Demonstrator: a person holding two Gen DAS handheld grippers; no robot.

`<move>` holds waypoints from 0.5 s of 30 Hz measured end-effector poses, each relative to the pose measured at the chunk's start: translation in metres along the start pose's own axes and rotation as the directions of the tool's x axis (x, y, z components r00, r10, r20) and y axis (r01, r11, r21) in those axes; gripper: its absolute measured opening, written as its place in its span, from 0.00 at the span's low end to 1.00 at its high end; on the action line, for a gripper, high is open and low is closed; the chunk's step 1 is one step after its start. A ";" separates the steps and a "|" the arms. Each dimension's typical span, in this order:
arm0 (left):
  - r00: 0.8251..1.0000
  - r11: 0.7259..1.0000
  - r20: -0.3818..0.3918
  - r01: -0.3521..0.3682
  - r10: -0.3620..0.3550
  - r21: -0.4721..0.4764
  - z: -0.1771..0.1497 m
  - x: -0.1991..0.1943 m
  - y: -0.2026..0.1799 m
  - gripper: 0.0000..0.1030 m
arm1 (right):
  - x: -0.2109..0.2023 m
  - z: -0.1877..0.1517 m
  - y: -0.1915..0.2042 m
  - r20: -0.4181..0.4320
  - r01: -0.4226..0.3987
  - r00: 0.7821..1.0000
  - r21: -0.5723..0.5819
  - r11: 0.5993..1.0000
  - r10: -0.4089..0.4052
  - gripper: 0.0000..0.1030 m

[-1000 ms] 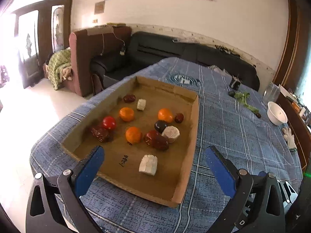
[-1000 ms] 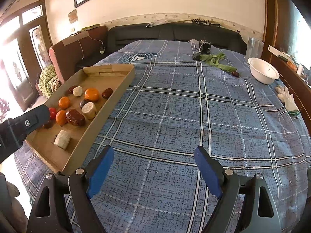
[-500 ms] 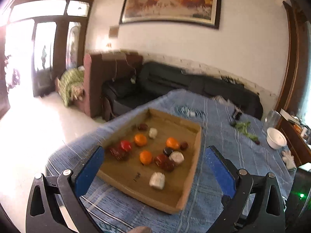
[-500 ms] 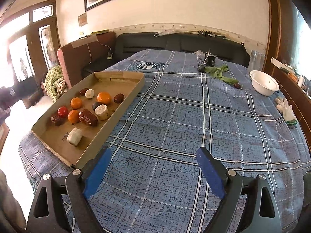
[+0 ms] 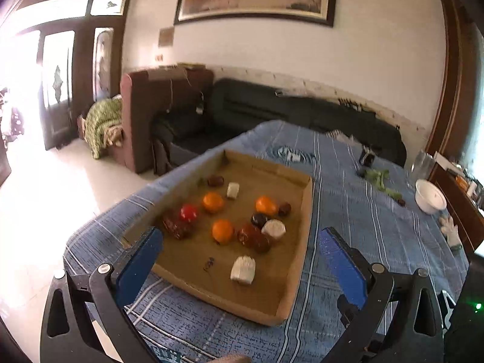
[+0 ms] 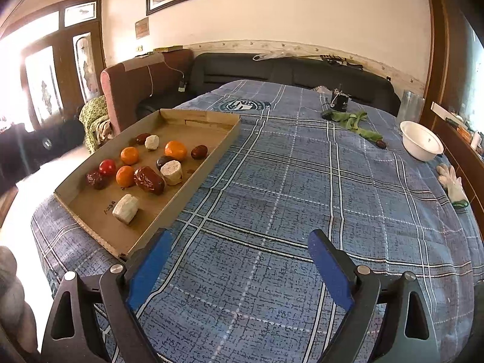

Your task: Organize fruits

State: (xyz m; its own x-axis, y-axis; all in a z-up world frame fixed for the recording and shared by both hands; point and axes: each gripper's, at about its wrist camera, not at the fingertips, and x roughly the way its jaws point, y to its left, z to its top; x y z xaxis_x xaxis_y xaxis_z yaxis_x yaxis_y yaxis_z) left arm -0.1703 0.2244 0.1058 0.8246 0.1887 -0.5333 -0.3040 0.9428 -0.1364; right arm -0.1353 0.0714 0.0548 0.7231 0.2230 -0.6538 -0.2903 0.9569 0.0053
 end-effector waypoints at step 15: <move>0.997 1.000 -0.081 0.009 -0.010 -0.017 -0.007 0.025 0.008 1.00 | 0.010 0.002 0.017 -0.024 -0.007 1.000 -0.058 0.998 0.005 0.92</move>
State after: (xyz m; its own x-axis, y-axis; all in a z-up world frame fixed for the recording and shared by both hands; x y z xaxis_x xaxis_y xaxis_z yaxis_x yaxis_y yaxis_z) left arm -0.1552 0.2350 0.0850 0.7865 0.1562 -0.5975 -0.3049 0.9396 -0.1556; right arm -0.1316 0.0903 0.0495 0.7060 0.2232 -0.6721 -0.3310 0.9430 -0.0345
